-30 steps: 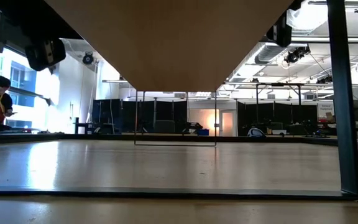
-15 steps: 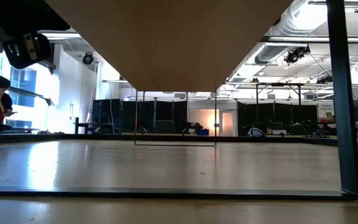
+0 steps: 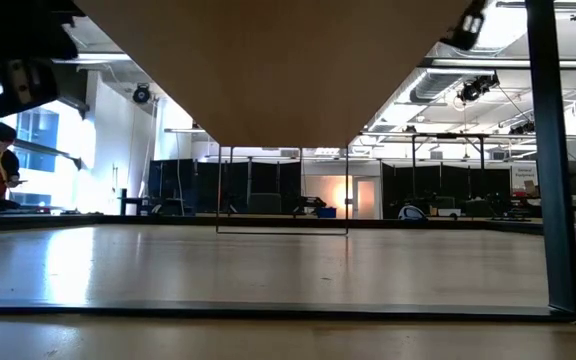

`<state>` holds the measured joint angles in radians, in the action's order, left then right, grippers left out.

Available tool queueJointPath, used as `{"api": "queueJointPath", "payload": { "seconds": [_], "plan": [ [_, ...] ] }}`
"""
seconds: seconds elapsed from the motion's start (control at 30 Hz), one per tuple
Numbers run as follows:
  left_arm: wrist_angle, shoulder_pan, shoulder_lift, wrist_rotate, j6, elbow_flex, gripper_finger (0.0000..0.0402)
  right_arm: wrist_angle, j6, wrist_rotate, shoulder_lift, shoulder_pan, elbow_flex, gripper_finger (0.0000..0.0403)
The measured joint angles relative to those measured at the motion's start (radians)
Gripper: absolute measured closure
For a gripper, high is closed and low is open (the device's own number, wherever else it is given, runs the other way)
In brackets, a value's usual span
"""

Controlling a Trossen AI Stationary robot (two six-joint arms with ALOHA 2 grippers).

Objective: Place and stack plates onto a shelf
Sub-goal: Stack the dark blue plate on top of the white plate on the shelf

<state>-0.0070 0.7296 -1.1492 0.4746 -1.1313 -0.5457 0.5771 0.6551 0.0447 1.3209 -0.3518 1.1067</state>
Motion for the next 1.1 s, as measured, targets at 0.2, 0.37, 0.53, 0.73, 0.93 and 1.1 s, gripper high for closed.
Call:
{"api": "queueJointPath", "payload": {
  "seconds": [0.2,0.37,0.53,0.73,0.93,1.1],
  "plan": [
    [-0.028,0.002,0.000,0.009,-0.020,0.000,0.0401,-0.170,0.093,0.008,0.009,-0.081,-0.095,0.0403],
    [0.009,-0.026,0.000,-0.046,0.011,0.000,0.0401,-0.298,0.122,0.004,0.068,-0.104,-0.126,0.0403],
    [0.027,-0.050,0.000,-0.122,0.025,0.001,0.0401,-0.369,0.107,-0.015,0.140,-0.116,-0.126,0.0403],
    [0.045,-0.050,0.000,-0.127,0.040,0.001,0.0401,-0.436,0.104,0.000,0.166,-0.116,-0.126,0.0403],
    [0.068,-0.088,0.000,-0.154,0.091,0.000,0.0401,-0.437,0.086,0.010,0.166,-0.103,-0.126,0.0403],
    [0.067,-0.143,-0.003,-0.204,0.135,0.001,0.0401,-0.436,0.085,0.021,0.166,-0.083,-0.126,0.0403]
  ]
}}
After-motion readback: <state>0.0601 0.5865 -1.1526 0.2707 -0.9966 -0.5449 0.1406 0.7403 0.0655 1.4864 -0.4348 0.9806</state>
